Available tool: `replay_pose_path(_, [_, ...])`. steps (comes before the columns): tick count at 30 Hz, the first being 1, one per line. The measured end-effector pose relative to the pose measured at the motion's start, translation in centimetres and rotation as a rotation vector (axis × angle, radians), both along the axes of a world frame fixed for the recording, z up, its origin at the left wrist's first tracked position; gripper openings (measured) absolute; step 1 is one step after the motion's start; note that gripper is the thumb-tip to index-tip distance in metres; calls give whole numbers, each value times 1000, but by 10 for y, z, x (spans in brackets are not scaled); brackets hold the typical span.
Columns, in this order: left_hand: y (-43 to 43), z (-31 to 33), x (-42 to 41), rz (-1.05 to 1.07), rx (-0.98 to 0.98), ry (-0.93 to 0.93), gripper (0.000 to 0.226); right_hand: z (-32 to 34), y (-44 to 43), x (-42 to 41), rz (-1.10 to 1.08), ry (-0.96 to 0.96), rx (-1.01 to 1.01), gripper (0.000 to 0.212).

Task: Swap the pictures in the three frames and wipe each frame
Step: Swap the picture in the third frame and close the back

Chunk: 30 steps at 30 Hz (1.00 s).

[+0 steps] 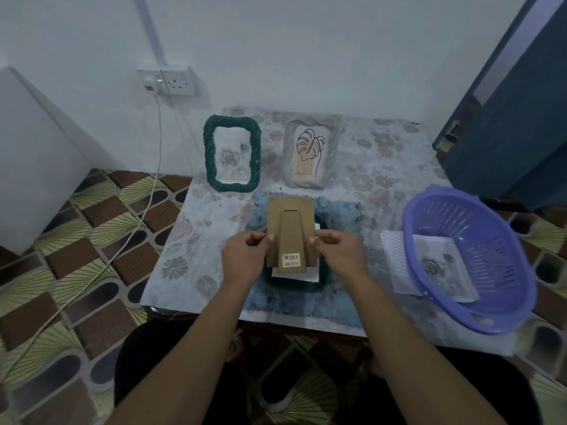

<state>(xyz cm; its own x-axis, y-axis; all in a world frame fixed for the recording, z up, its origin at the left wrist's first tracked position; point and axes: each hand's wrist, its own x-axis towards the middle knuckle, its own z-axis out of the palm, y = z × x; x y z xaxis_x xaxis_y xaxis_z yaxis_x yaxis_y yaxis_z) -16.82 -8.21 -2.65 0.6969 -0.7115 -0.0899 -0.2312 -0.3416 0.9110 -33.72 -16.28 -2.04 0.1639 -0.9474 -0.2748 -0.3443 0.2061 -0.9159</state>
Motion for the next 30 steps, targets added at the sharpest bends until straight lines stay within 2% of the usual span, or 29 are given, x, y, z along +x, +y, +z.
replay_pose_path(2, [-5, -4, -4, -33, 56, -71, 18, -5, -2, -7, -3, 70, -14, 29])
replay_pose_path(10, [-12, -19, -9, -101, 216, -128, 21, -19, -2, -23, 53, 230, -38, 30])
replay_pose_path(30, [-14, -36, -11, -94, 230, -222, 19, -35, -4, -21, 83, 333, -72, 28])
